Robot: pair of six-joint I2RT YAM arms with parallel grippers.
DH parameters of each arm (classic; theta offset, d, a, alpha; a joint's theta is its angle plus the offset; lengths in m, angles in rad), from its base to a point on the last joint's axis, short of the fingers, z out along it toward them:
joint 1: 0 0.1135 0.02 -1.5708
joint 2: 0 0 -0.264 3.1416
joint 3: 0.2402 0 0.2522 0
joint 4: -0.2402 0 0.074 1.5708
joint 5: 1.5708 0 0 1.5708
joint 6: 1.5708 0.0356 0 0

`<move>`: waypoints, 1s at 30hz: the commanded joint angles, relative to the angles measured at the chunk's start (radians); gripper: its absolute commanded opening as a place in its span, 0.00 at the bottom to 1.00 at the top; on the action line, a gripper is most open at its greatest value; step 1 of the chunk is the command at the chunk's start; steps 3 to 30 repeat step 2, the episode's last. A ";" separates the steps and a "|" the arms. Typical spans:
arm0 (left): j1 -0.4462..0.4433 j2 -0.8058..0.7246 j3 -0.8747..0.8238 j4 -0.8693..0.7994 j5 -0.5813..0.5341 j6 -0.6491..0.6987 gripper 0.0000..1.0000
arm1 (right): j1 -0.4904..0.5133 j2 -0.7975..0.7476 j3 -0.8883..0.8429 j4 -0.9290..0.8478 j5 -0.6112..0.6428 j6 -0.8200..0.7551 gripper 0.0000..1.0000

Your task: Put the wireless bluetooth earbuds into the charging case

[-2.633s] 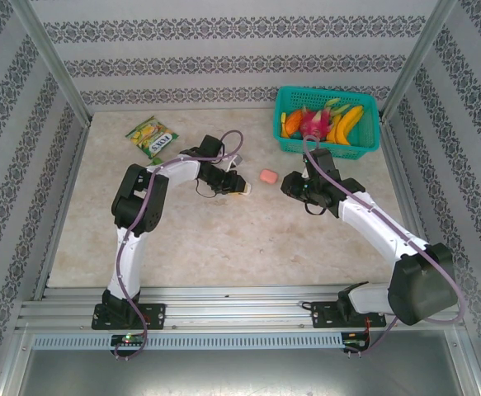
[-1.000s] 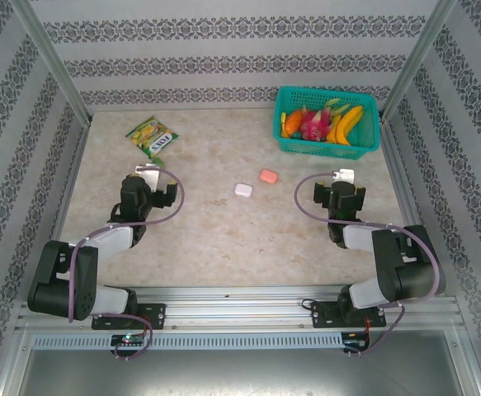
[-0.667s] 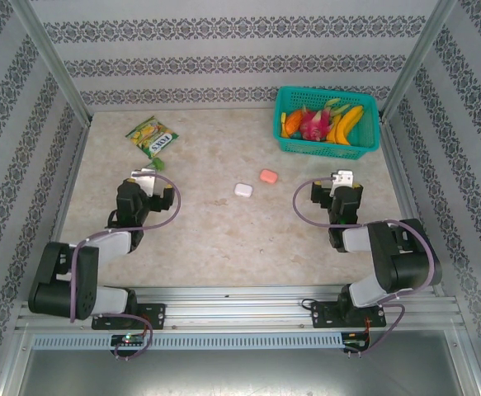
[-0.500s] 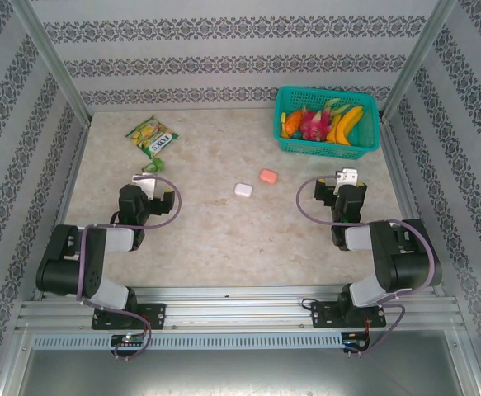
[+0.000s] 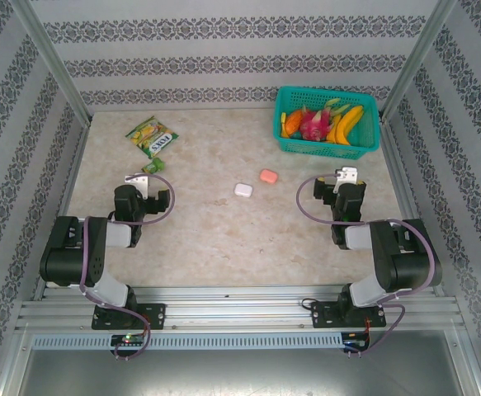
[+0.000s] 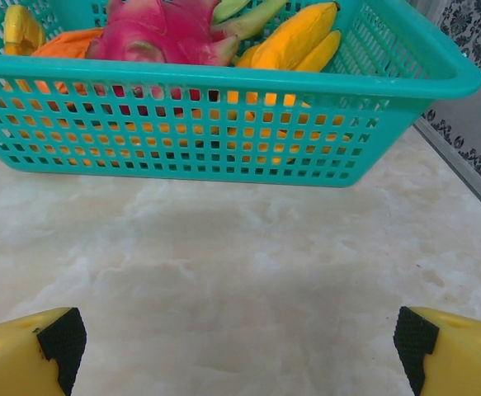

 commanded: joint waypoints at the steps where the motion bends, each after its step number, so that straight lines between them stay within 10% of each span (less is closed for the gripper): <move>1: -0.004 -0.005 0.021 0.036 -0.012 -0.017 1.00 | -0.006 -0.007 0.010 0.018 -0.033 0.013 0.98; 30: -0.005 -0.005 0.021 0.034 -0.016 -0.016 1.00 | -0.006 -0.011 0.007 0.016 -0.036 0.012 0.98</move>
